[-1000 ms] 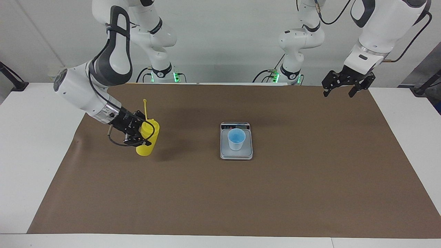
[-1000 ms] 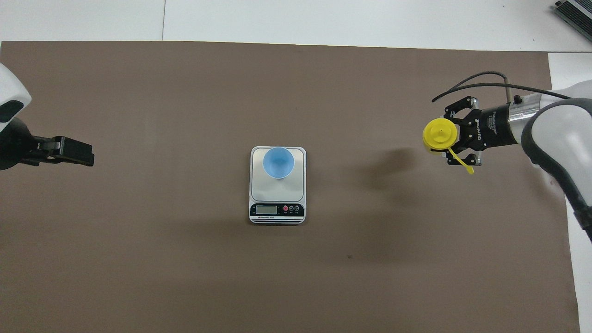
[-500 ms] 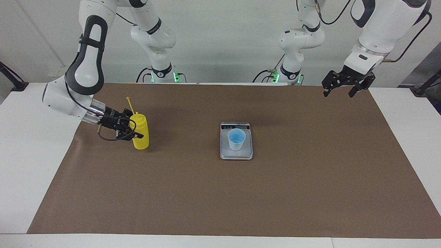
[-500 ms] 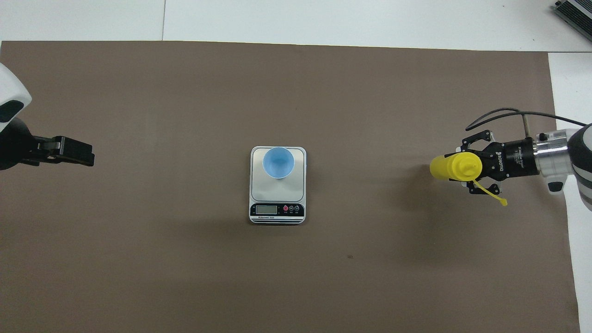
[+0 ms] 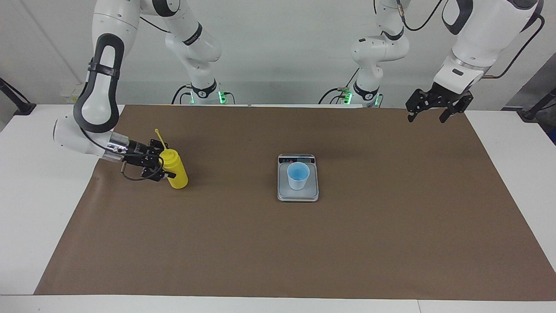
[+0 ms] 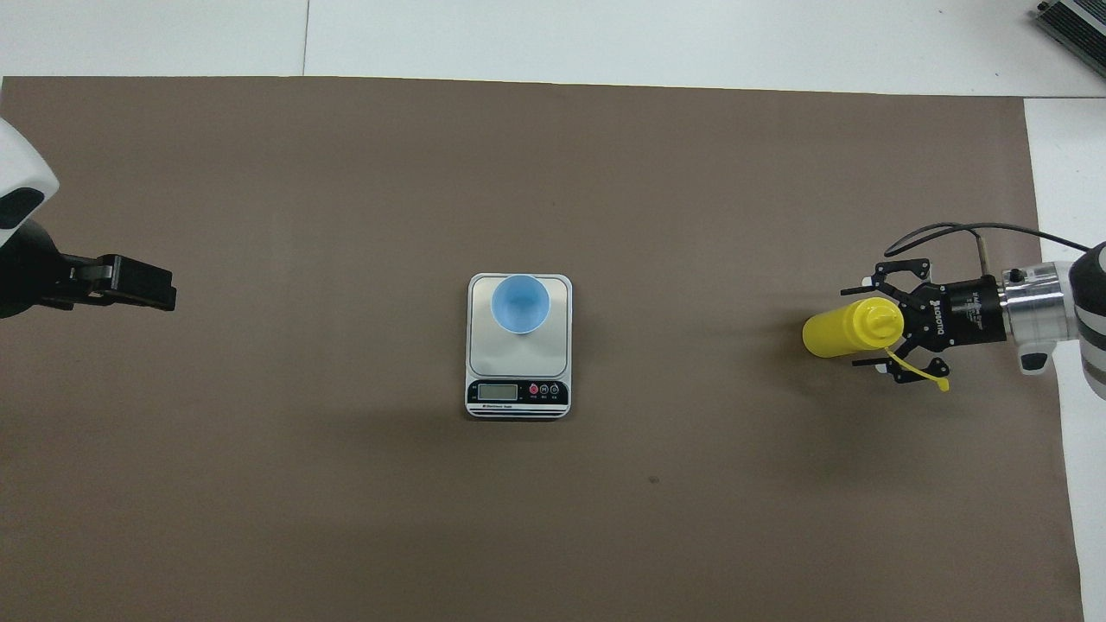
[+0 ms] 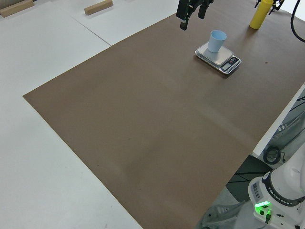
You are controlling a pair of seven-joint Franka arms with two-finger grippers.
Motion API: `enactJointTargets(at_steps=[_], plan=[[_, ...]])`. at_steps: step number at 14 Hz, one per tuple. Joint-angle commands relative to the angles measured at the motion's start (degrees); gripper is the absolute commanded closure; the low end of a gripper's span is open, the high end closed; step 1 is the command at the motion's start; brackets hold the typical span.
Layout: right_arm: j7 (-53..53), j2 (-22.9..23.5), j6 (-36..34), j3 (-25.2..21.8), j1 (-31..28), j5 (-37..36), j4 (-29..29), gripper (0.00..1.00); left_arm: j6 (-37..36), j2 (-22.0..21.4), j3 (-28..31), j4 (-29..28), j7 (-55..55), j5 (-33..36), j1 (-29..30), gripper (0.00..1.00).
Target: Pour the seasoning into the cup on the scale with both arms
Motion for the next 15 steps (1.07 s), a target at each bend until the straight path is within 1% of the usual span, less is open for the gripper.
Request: enactJointTargets(at_steps=[1,3,5,8,10,13,15], plan=[[-1.0,-3.5,0.1,0.2,0.0,-3.8,1.1,0.0,-0.7,-1.2,-0.1,-0.7,0.2,0.8,0.3,0.0],[-1.7,-5.1,0.4,0.3,0.2,-11.1,3.4,0.0,-0.7,-1.2,-0.2,-0.7,0.2,0.8,0.3,0.0],[-7.5,-7.3,1.3,0.7,0.5,-18.0,4.8,0.0,-0.7,-1.2,-0.1,-0.7,0.2,0.8,0.3,0.0],[-14.7,-10.1,1.4,0.9,3.5,-28.2,6.7,0.0,-0.7,-1.2,-0.1,-0.7,0.2,0.8,0.3,0.0],[-20.9,-12.4,1.3,0.9,7.0,-34.9,7.6,0.0,-0.7,-1.2,-0.1,-0.7,0.2,0.8,0.3,0.0],[-29.5,-14.8,1.4,0.9,10.5,-37.7,8.0,0.0,-0.7,-1.2,-0.1,-0.7,0.2,0.8,0.3,0.0],[-34.1,-16.1,1.1,1.0,13.1,-42.9,9.2,0.0,-0.7,-1.2,-0.1,-0.7,0.2,0.8,0.3,0.0]])
